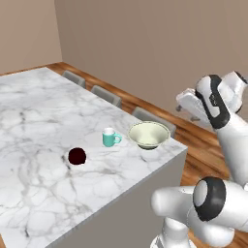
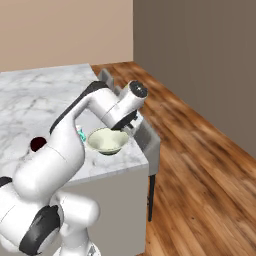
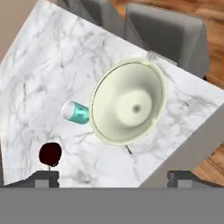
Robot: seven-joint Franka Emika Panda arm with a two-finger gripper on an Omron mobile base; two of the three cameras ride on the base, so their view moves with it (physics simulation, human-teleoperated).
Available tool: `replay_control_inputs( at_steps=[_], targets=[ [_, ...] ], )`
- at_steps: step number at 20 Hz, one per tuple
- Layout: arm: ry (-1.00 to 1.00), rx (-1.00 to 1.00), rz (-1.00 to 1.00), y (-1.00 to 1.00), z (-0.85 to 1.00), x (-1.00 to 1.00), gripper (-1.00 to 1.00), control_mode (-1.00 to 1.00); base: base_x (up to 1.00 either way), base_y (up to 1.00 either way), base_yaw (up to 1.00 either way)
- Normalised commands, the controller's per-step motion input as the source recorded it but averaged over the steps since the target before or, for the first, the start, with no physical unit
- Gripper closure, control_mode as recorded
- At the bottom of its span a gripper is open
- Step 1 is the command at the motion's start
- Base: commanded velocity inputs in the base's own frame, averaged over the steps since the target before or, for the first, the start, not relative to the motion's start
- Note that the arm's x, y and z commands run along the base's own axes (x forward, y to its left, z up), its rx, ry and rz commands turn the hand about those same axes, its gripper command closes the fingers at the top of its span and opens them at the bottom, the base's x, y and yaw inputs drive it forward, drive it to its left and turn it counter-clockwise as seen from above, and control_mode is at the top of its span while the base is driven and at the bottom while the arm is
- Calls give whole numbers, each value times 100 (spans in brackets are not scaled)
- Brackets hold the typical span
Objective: Clear the mugs and bowl far away from the sink.
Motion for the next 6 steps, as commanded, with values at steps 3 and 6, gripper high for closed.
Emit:
replay_control_inputs(
  at_steps=[3, 6],
  targets=[
    [30, -60, 3, 100, 53, -59, -100, -100, 0, 0, 0],
    [-2, -37, 4, 79, 63, -71, -100, -100, 0, 0, 0]
  ],
)
